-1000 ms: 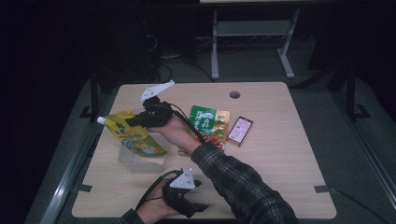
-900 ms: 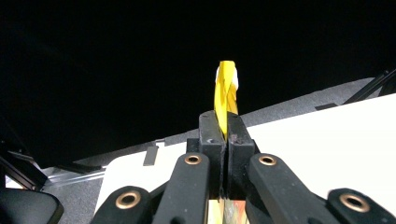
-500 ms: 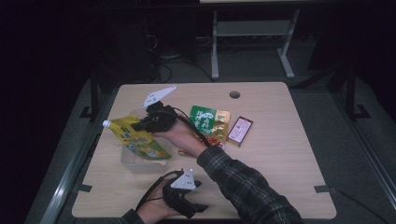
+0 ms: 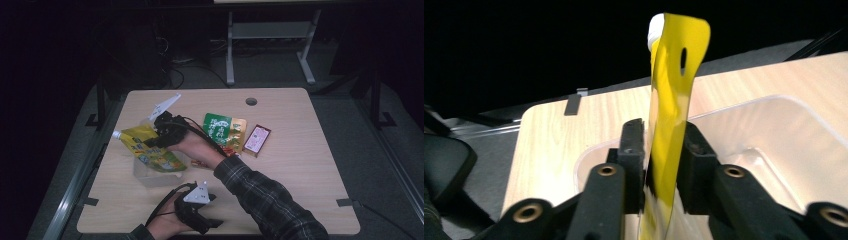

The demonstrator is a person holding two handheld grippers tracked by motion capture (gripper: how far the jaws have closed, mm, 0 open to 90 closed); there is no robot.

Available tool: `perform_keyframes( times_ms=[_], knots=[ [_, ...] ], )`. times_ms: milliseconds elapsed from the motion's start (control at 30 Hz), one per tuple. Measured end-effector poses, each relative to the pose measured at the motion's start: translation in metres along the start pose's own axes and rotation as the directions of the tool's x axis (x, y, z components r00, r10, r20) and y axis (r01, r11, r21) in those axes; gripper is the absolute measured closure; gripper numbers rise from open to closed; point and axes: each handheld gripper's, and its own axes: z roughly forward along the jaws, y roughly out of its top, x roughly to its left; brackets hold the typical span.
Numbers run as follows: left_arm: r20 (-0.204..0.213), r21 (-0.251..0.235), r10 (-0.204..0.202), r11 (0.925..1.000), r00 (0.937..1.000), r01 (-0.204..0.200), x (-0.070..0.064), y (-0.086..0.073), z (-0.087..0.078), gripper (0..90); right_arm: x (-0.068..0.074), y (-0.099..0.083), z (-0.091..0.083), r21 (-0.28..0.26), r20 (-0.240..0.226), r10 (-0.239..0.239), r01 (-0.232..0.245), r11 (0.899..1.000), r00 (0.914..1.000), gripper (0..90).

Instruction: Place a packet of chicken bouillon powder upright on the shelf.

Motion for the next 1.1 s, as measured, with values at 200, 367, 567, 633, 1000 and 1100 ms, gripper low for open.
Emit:
perform_keyframes(
  times_ms=[200, 367, 567, 633, 1000, 1100],
  knots=[
    [-0.003, 0.006, 0.022, 0.9997, 0.9998, -0.022, 0.002, 0.000, -0.002, 20.3, -0.002, 0.006, 0.013, 0.017, -0.012, 0.006, -0.006, 1.000, 0.9999, 85.6],
    [-0.013, 0.005, 0.027, 0.9996, 0.9995, -0.027, 0.001, 0.000, -0.002, 20.3, -0.001, 0.000, 0.010, -0.048, 0.021, 0.060, -0.059, 0.997, 0.9980, 89.7],
    [-0.011, 0.005, 0.012, 0.9999, 0.9999, -0.012, 0.000, 0.000, -0.001, 20.3, 0.006, -0.013, 0.002, -0.207, 0.074, 0.077, -0.060, 0.977, 0.9943, 89.8],
    [-0.006, -0.008, -0.004, 1.0000, 1.0000, 0.004, -0.001, 0.000, 0.000, 20.3, 0.005, -0.021, 0.002, -0.248, 0.070, 0.088, -0.068, 0.966, 0.9937, 89.9],
    [-0.005, 0.006, -0.006, 1.0000, 1.0000, 0.006, 0.000, -0.002, -0.001, 20.3, 0.006, -0.059, 0.010, -0.335, 0.042, 0.073, -0.054, 0.941, 0.9964, 89.3],
    [-0.007, 0.010, -0.003, 0.9999, 1.0000, 0.004, 0.001, -0.002, -0.001, 20.3, 0.006, -0.062, 0.007, -0.310, 0.051, 0.067, -0.048, 0.949, 0.9964, 87.1]
  ],
)
